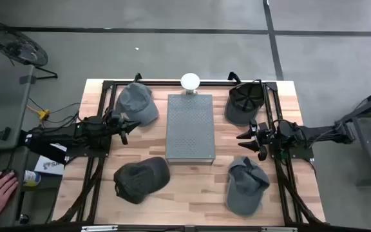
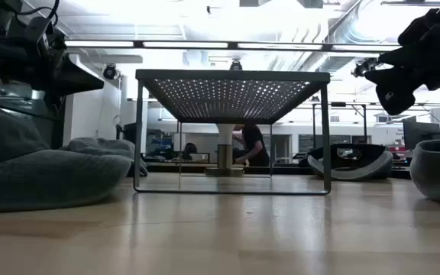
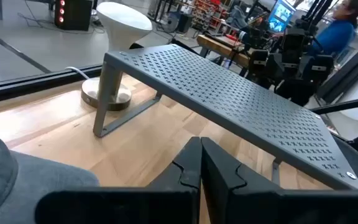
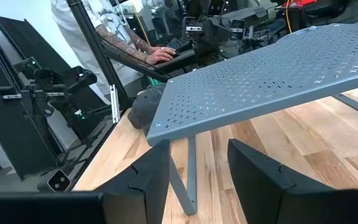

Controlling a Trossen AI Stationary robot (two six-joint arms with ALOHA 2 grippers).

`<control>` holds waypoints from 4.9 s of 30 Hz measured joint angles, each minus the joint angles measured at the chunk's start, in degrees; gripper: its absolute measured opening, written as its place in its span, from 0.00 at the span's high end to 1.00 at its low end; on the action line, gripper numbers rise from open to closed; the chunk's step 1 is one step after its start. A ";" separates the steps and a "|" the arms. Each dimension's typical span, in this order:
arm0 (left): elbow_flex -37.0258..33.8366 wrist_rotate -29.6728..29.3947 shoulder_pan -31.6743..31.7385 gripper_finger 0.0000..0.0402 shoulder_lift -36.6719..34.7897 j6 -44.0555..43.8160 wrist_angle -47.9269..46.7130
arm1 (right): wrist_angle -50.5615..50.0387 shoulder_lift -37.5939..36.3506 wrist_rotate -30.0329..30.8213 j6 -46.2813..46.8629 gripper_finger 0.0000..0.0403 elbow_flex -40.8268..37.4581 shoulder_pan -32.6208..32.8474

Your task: Pick & Place hat

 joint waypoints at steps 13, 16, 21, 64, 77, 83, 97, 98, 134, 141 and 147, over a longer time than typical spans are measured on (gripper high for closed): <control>0.00 -0.09 -0.02 1.00 0.00 -0.02 0.00 | 0.00 0.00 0.00 0.00 0.62 0.02 -0.02; 0.00 -0.24 0.00 1.00 0.02 -0.02 0.01 | 0.00 0.00 0.00 0.00 0.62 0.02 -0.02; 0.00 -0.22 -0.02 1.00 0.01 -0.02 0.01 | 0.00 0.00 0.00 0.00 0.62 0.00 0.00; 0.00 0.02 0.00 1.00 0.01 -0.01 0.02 | 0.01 0.00 0.00 0.00 0.62 0.02 -0.01; 0.00 -0.02 -0.01 1.00 0.00 -0.01 0.01 | 0.01 0.00 0.01 0.00 0.62 0.02 -0.01; 0.00 -0.04 -0.01 1.00 0.02 -0.01 0.01 | 0.01 -0.01 0.02 0.00 0.62 0.02 -0.01; 0.00 -0.22 0.00 1.00 0.02 -0.02 0.00 | 0.00 -0.01 0.00 0.00 0.62 0.02 -0.01; -0.01 -0.22 0.00 1.00 0.01 -0.02 0.01 | 0.02 0.00 0.02 0.00 0.62 0.02 0.00; 0.00 0.02 -0.01 1.00 0.02 -0.01 0.02 | 13.81 0.00 14.57 20.52 0.62 0.16 -1.24; 0.00 0.00 -0.01 1.00 0.02 0.00 0.00 | 1.87 1.54 14.25 17.36 0.62 10.91 -4.91; -0.01 -0.02 -0.01 1.00 0.00 -0.01 0.00 | -16.95 11.44 20.82 10.38 0.62 26.83 -8.84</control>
